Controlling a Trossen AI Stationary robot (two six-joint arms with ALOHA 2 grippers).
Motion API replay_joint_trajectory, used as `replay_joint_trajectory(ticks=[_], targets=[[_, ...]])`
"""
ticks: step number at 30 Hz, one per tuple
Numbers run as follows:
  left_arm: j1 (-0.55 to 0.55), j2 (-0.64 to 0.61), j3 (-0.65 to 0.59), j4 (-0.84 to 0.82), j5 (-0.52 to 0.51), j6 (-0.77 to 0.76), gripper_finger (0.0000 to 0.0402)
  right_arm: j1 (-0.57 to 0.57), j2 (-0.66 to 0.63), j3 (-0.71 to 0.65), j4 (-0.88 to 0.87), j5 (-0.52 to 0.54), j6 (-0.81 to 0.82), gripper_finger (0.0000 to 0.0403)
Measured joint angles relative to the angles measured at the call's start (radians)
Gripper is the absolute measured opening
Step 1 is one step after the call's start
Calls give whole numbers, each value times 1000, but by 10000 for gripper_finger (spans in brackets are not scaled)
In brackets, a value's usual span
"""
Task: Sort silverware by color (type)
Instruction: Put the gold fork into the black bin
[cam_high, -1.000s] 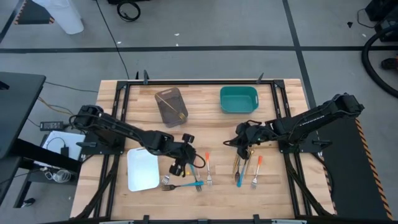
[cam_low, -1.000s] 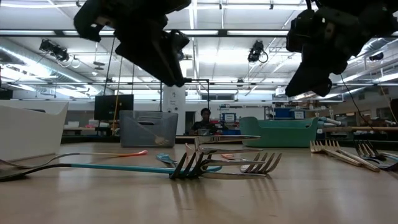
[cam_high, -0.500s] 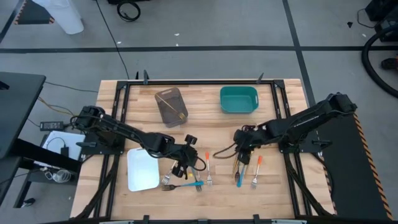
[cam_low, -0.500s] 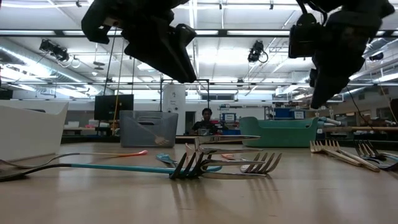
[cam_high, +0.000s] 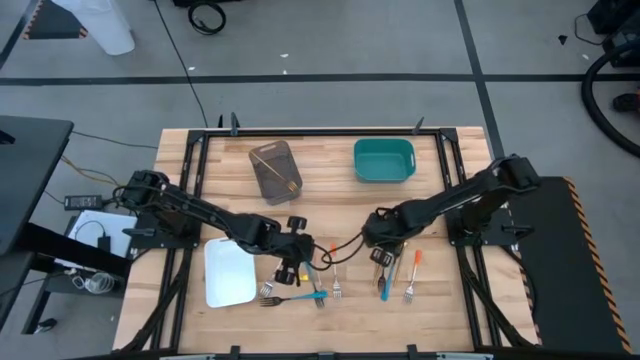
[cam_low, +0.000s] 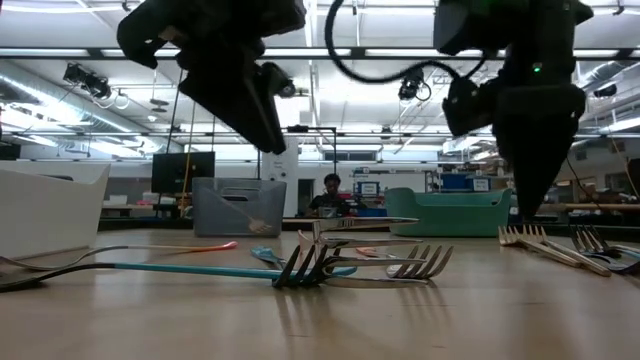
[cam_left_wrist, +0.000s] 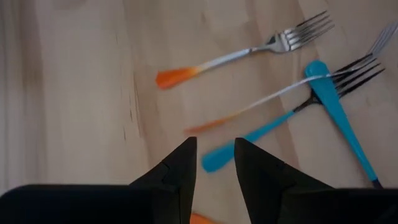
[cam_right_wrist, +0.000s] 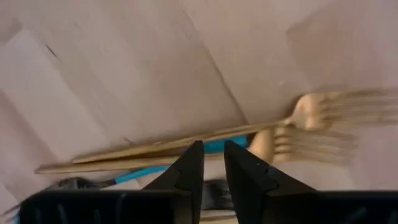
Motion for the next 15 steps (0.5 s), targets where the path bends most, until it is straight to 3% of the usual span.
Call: replay_joint_trajectory(ticks=[10,15], targets=[[-44,0,-1,-117,-181,4,116,-29,41,17,-7,13,303,158],[-61,0,-2,-112,-227,67,116,-28,46,17,-51,51,426,166]])
